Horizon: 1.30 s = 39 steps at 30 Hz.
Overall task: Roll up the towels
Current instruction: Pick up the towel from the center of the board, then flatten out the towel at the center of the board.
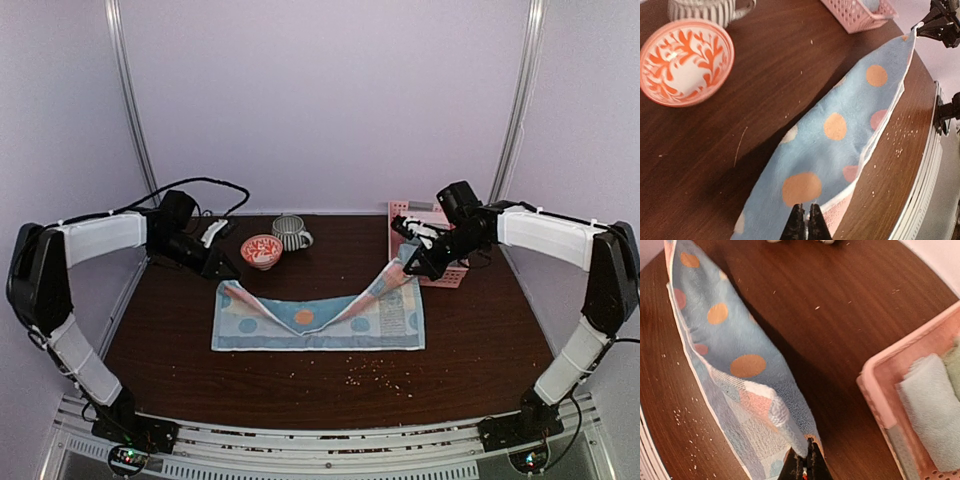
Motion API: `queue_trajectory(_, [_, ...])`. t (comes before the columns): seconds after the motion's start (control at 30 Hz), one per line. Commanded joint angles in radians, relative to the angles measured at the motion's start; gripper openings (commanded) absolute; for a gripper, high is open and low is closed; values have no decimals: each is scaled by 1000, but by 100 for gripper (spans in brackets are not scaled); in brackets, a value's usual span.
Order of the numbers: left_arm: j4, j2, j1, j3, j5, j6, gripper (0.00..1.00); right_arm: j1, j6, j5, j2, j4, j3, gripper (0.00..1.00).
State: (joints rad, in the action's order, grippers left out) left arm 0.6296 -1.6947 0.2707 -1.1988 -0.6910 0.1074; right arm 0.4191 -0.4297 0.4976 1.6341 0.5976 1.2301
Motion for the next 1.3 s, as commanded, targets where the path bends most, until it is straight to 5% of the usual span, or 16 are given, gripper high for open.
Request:
queue_trajectory(0.0, [-102,248,-8,44,102,-175,0,-110,48,153,-112,64,83,0])
queue_trajectory(0.3, [-166,677,-1,148,234,-328,0,-178,37,220,-412,121,6,0])
queue_trajectory(0.73, [-143,1032,12,238,40,-409,0,-178,-180,461,-832,454,-104,0])
queue_trajectory(0.83, [-139,1013,13,269,85,-473,0,-177,-156,456,-805,447,-158,0])
queue_trajectory(0.97, [-87,879,13,346,334,-560,0,-177,51,256,-720,238,-240,0])
queue_trajectory(1.13, [-388,655,13,529,385,-669,0,-177,87,88,-432,115,-255,0])
queue_trajectory(1.2, [-470,522,13,523,405,-666,0,-177,92,57,-296,94,-210,12])
queue_trajectory(1.27, [-496,402,13,474,439,-652,16,-177,108,6,-157,74,-145,20])
